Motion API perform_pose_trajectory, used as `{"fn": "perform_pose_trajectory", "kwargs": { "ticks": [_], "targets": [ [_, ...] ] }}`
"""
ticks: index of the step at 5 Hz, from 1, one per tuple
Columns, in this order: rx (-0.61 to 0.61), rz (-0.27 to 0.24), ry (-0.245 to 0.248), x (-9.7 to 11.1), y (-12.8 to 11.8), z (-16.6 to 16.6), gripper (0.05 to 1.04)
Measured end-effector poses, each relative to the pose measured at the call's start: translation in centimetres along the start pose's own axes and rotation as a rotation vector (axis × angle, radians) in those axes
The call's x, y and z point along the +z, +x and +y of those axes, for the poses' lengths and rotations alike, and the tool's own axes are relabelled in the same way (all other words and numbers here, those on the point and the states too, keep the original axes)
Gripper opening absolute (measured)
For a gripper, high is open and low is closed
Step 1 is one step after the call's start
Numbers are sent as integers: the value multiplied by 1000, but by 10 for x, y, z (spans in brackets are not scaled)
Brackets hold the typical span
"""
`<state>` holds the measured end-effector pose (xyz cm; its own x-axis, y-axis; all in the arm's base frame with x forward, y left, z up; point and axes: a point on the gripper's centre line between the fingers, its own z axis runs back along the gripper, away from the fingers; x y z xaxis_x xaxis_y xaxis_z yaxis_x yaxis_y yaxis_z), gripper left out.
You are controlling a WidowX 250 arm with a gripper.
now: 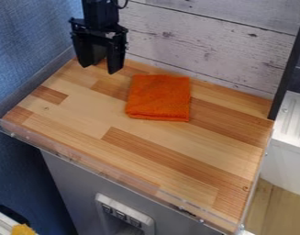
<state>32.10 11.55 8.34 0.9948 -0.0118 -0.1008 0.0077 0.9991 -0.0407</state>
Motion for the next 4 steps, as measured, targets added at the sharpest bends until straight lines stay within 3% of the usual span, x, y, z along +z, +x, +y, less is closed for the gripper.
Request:
{"fn": "perform_pose_trajectory", "kwargs": {
  "ticks": [4],
  "targets": [
    [-183, -94, 54, -9, 27, -42, 994]
  ]
}}
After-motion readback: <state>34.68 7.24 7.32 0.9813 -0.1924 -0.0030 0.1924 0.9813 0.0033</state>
